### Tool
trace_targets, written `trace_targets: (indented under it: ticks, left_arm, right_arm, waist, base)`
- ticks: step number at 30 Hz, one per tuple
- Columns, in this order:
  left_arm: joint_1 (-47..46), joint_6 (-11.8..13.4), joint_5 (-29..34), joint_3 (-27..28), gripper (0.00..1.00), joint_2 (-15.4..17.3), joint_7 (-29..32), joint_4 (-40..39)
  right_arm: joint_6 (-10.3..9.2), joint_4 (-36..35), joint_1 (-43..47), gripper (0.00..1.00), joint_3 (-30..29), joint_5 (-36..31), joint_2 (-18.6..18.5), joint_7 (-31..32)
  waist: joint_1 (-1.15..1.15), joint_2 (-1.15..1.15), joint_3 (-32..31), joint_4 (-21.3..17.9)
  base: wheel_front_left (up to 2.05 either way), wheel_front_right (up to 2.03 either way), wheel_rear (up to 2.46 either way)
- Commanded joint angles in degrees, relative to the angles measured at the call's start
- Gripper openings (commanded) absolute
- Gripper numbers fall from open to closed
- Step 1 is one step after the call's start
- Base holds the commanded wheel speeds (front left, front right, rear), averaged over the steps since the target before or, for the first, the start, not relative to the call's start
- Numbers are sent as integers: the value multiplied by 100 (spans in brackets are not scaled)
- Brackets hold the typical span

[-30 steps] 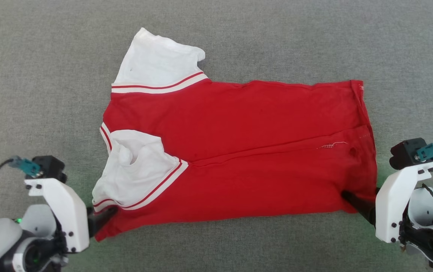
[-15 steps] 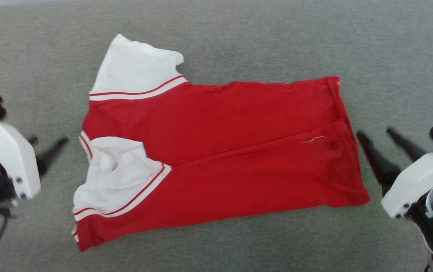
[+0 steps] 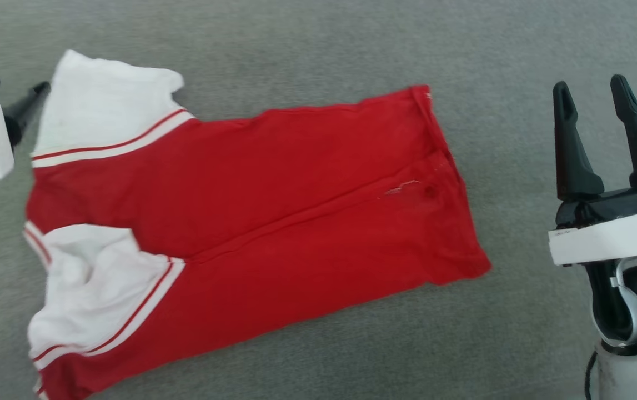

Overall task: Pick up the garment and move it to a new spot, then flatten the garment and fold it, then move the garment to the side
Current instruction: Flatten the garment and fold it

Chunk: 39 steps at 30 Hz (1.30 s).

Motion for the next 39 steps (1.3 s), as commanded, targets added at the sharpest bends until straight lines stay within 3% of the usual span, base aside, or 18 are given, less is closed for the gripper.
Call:
trace_targets:
  ticks: [1, 11, 19, 20, 21, 24, 34, 39]
  left_arm:
    - [-169, -78, 58, -26, 100, -79, 57, 177]
    - [-1010, -380, 248, -141, 100, -456, 466, 1602]
    - [-1230, 37, 178, -456, 100, -900, 1547, 2647]
    - [-1166, 66, 121, -540, 91, -973, 1824, 2735]
    - [-1136, 73, 85, -580, 0, -1047, 2008, 2768]
    - [-1214, 26, 19, -646, 0, -1220, 2231, 2717]
    - [-1590, -199, 104, -587, 0, -1585, 1847, 2747]
    - [-1649, -271, 112, -590, 0, -1721, 1771, 2820]
  right_arm:
    - [-2, 26, -65, 100, 36, 8, 44, -152]
    - [-3, 321, -149, 100, 397, 207, 115, -474]
    - [-2, 546, -471, 100, 872, 258, 114, -86]
    - [-2, 578, -539, 100, 961, 288, 104, 25]
    - [-2, 623, -616, 100, 1042, 358, 92, 149]
    - [-3, 870, -937, 100, 1269, 459, -110, 617]
    - [-3, 2531, -2820, 100, 2294, 1090, -836, 2303]
    - [-3, 3270, -3363, 100, 2633, 1264, -983, 2930]
  waist:
    - [0, 0, 184, -227]
    - [0, 0, 626, -627]
    - [0, 0, 934, -680]
    - [0, 0, 944, -662]
    - [0, 0, 956, -643]
    - [0, 0, 1013, -560]
    - [0, 0, 1142, -231]
    - [0, 0, 1144, -89]
  base:
    - [0, 0, 0]
    - [0, 0, 0]
    - [0, 0, 0]
    - [0, 0, 0]
    - [0, 0, 0]
    - [0, 0, 0]
    - [0, 0, 0]
    - [0, 0, 0]
